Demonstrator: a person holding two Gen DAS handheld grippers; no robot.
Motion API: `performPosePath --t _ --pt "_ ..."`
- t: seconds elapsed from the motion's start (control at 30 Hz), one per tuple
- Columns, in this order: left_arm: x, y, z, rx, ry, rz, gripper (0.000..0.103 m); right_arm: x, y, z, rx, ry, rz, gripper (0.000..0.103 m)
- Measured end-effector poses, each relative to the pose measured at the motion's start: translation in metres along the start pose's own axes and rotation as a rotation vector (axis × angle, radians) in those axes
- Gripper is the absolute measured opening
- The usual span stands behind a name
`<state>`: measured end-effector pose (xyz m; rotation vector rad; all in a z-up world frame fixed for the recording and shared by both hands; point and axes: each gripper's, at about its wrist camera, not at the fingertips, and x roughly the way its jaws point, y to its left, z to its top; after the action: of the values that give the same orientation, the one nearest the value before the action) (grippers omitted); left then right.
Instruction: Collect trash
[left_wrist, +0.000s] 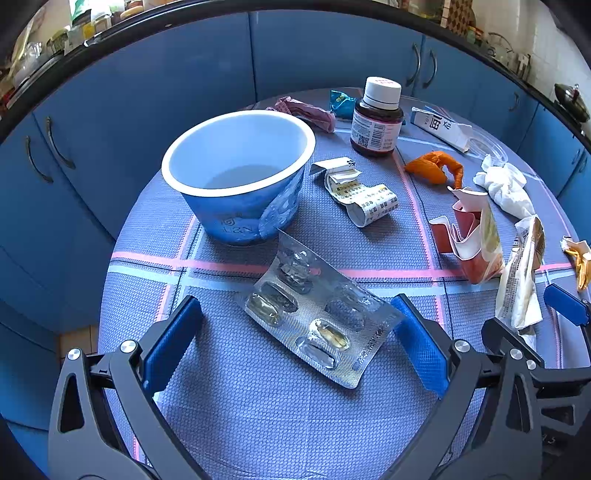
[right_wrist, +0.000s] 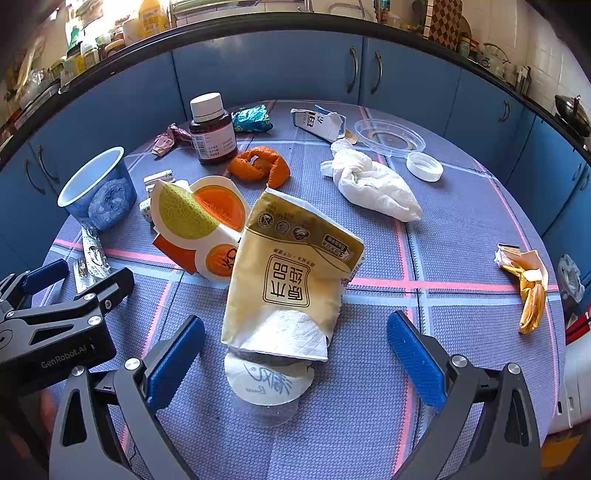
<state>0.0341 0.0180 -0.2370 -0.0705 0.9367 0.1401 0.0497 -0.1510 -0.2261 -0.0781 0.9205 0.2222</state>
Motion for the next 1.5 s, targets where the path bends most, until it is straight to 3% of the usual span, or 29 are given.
performPosePath --t 1.5 --pt "0.0008 -0.0009 0.0004 0.008 0.0 -0.005 0.1 -0.0009 -0.0004 0.0001 0.0 0.001 -0.001 0.096"
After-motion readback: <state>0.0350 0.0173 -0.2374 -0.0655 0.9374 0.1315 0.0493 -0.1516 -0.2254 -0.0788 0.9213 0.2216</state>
